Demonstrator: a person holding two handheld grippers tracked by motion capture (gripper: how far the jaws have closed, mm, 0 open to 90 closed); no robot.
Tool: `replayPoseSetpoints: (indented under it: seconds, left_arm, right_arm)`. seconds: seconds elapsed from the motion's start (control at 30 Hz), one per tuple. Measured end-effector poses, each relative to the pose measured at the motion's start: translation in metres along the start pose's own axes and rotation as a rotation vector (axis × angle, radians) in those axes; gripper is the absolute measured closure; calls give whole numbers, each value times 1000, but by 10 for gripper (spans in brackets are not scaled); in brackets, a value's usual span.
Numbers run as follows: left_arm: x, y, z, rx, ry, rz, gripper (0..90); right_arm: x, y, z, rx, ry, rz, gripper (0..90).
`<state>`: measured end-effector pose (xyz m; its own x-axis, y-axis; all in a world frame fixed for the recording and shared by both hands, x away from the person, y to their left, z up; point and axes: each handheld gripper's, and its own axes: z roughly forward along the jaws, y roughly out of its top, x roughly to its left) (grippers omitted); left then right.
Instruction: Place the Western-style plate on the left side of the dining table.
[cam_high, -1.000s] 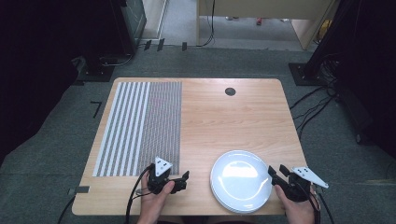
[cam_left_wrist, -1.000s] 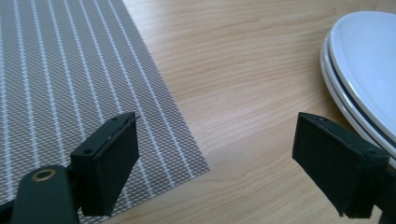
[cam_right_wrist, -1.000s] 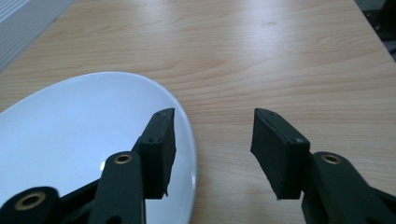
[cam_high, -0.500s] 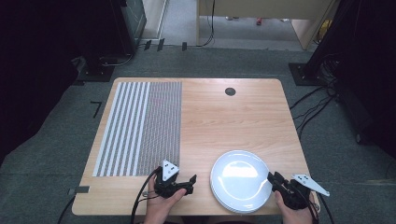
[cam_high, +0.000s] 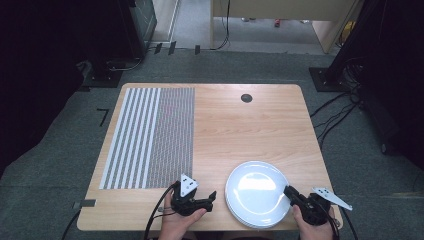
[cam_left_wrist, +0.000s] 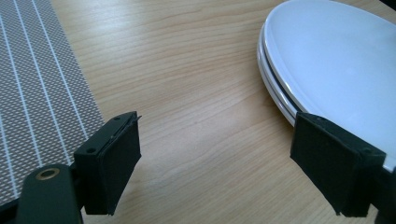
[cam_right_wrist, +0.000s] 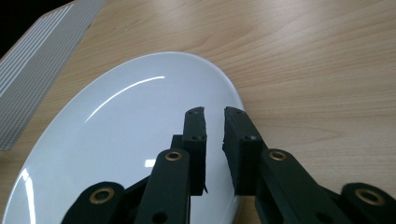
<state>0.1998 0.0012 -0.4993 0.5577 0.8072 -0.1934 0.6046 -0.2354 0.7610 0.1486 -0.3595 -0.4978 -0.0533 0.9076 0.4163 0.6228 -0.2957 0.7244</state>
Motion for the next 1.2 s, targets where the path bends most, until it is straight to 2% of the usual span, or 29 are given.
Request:
replayPoseSetpoints:
  seconds: [0.1, 0.2, 0.3, 0.47, 0.6, 0.7, 0.8, 0.97, 1.1, 1.13, 1.17, 1.2]
  left_arm:
    - [0, -1, 0, 1, -2, -3, 159]
    - [1, 0, 0, 1, -2, -5, 159]
    - [0, -1, 0, 0, 1, -7, 182]
    - [-3, -2, 1, 0, -27, -12, 218]
    - [-4, -2, 0, -12, -59, -31, 246]
    - [-4, -3, 0, -16, -70, -38, 266]
    - [-6, -3, 0, -17, -93, -44, 293]
    - [-6, -2, -1, -20, -107, -39, 312]
    - [-5, -3, 0, -21, -101, -43, 314]
    - [-5, -3, 0, -21, -98, -45, 314]
    - [-5, -3, 0, -18, -96, -45, 314]
    - [-5, -4, 1, -14, -96, -47, 317]
  right_arm:
    - [1, 0, -1, -10, -10, -4, 797]
    - [-1, 0, -2, -29, -44, 2, 786]
    - [-6, -1, -1, -18, -62, 16, 770]
    - [-7, -2, 2, 5, -60, 16, 759]
    - [-7, -1, 0, -16, -41, 31, 758]
    - [-8, -1, -1, -18, 12, 64, 757]
    - [-7, -2, 2, -7, 27, 61, 758]
    - [-6, -3, 5, 16, 43, 64, 762]
    - [-6, -1, 0, -34, -1, 57, 730]
    - [-6, -1, 0, -34, -1, 57, 730]
    - [-7, -1, -1, -41, -24, 51, 725]
    - [-10, -2, 1, -26, -28, 56, 723]
